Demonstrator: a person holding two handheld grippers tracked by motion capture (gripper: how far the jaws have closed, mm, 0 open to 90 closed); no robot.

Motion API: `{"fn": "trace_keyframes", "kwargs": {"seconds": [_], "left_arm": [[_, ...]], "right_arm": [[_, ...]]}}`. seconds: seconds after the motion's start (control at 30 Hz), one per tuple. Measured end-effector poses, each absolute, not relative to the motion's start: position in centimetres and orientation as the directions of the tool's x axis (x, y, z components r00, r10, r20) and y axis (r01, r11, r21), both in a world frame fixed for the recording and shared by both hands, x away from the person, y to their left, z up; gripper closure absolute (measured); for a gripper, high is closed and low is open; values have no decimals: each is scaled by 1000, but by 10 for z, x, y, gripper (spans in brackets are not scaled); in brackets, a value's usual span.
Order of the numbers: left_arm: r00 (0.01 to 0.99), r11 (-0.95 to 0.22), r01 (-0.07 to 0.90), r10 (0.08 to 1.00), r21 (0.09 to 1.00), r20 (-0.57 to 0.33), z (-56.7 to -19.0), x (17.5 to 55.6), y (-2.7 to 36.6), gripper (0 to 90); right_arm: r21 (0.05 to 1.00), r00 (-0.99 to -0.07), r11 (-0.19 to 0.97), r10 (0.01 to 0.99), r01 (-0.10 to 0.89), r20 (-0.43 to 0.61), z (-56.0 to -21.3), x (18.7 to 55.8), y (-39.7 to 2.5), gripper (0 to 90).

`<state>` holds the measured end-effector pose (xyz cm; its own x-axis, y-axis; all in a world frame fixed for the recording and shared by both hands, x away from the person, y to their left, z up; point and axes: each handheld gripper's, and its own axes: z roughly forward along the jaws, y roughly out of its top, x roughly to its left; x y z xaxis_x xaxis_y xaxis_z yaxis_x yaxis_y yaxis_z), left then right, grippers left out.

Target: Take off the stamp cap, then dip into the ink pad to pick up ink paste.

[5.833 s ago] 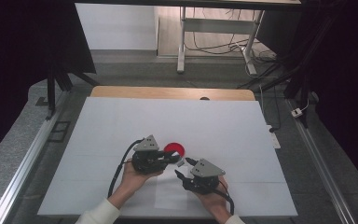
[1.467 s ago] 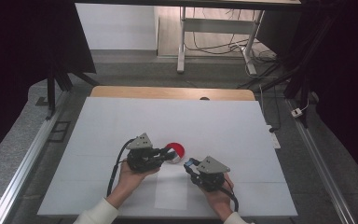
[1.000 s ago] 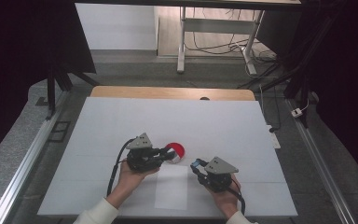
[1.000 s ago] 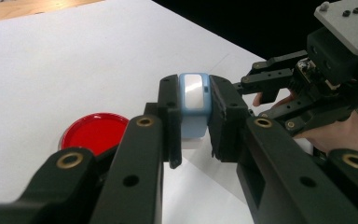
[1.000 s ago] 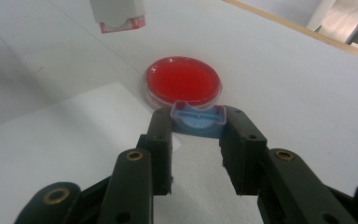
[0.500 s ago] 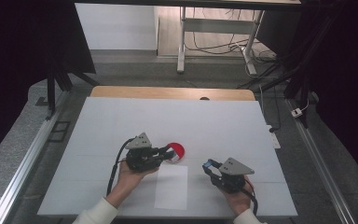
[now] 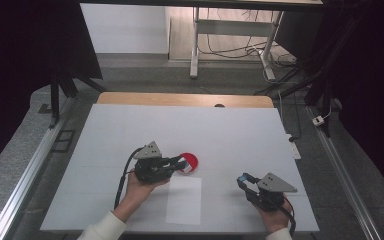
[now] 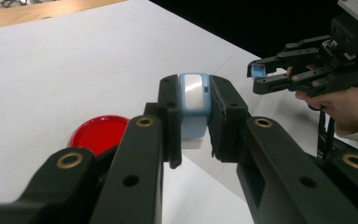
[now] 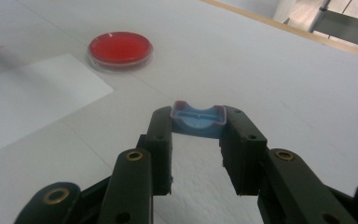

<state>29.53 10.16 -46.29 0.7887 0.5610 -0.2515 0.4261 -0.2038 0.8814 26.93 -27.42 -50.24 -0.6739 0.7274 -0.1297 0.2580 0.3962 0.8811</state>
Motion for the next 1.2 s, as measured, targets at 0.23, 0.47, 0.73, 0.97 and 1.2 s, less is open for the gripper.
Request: {"fn": "trace_keyframes", "kwargs": {"seconds": [0.23, 0.47, 0.73, 0.97, 1.2], "left_arm": [[787, -206, 419, 568, 884, -241, -462, 297, 102, 757], [781, -209, 415, 581, 885, -229, -461, 299, 103, 757], [779, -212, 413, 586, 886, -223, -461, 302, 101, 757], [775, -216, 412, 594, 885, -216, -461, 307, 100, 757], [775, -225, 414, 596, 882, -211, -462, 313, 100, 757]], "right_arm": [[879, -662, 405, 735, 252, -148, -503, 271, -283, 645], [879, -656, 398, 742, 261, -142, -504, 274, -286, 645], [876, -654, 405, 742, 262, -147, -505, 276, -286, 644], [879, -650, 397, 747, 266, -141, -505, 275, -287, 644], [875, -642, 402, 752, 269, -148, -505, 276, -287, 644]]}}
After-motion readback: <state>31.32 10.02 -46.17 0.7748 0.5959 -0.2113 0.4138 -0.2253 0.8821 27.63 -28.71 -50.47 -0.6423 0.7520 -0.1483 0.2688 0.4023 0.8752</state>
